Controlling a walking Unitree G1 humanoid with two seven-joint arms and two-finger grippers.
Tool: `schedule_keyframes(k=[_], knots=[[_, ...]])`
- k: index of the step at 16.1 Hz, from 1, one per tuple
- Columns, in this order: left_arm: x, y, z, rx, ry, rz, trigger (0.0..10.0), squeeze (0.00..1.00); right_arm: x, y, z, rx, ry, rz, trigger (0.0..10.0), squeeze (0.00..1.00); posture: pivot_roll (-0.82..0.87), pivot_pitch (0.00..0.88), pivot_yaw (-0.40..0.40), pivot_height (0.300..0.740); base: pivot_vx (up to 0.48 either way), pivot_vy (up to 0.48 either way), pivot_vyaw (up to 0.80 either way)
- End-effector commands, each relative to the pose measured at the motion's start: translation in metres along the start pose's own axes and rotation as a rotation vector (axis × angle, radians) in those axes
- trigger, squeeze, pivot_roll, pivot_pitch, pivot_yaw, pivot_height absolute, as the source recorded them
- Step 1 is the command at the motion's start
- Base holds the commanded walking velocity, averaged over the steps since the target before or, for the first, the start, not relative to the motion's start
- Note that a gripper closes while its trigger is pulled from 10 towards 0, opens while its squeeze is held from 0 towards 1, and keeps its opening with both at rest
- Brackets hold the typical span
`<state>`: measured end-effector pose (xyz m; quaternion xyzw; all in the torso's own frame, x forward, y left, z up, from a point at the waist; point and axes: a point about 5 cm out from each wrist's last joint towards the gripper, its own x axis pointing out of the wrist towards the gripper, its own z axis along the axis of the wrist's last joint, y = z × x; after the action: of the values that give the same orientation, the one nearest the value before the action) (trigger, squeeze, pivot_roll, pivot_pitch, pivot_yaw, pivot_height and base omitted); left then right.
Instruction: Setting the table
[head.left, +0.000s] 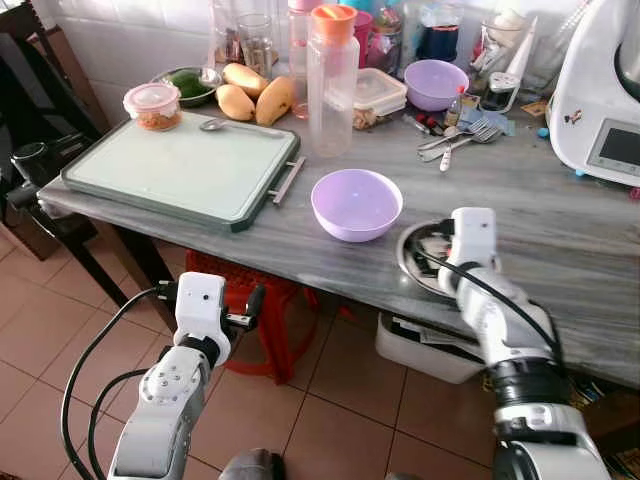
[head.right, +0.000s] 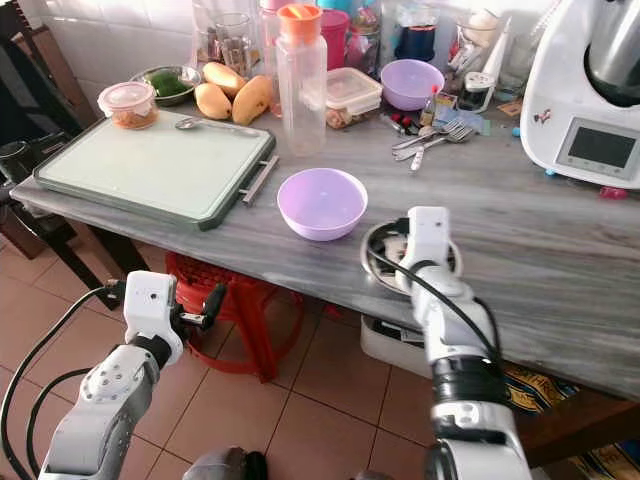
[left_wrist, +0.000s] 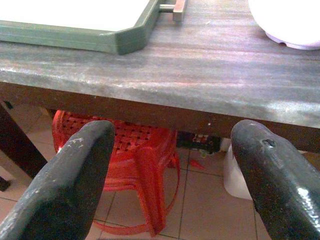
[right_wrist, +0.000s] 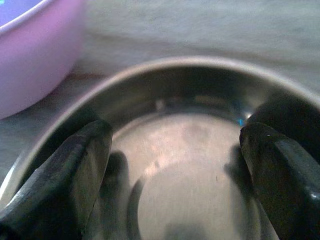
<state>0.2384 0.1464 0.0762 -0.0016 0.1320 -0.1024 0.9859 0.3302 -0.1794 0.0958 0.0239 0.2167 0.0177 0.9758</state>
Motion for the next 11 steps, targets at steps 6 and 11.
schedule_keyframes(k=[6, 11], knots=[[-0.0034, -0.0004, -0.0007, 0.011, 0.008, 0.0, 10.0, 0.0, 0.0109, 0.0124, 0.0082, 0.023, -0.017, 0.02, 10.0, 0.0, 0.01, 0.0, 0.014, 0.74, 0.0, 0.0, 0.0], [-0.0026, 0.0003, -0.0008, 0.01, 0.009, 0.001, 10.0, 0.0, 0.0123, 0.0099, 0.0087, 0.032, -0.029, 0.01, 10.0, 0.0, 0.01, 0.0, 0.016, 0.74, 0.0, 0.0, 0.0]])
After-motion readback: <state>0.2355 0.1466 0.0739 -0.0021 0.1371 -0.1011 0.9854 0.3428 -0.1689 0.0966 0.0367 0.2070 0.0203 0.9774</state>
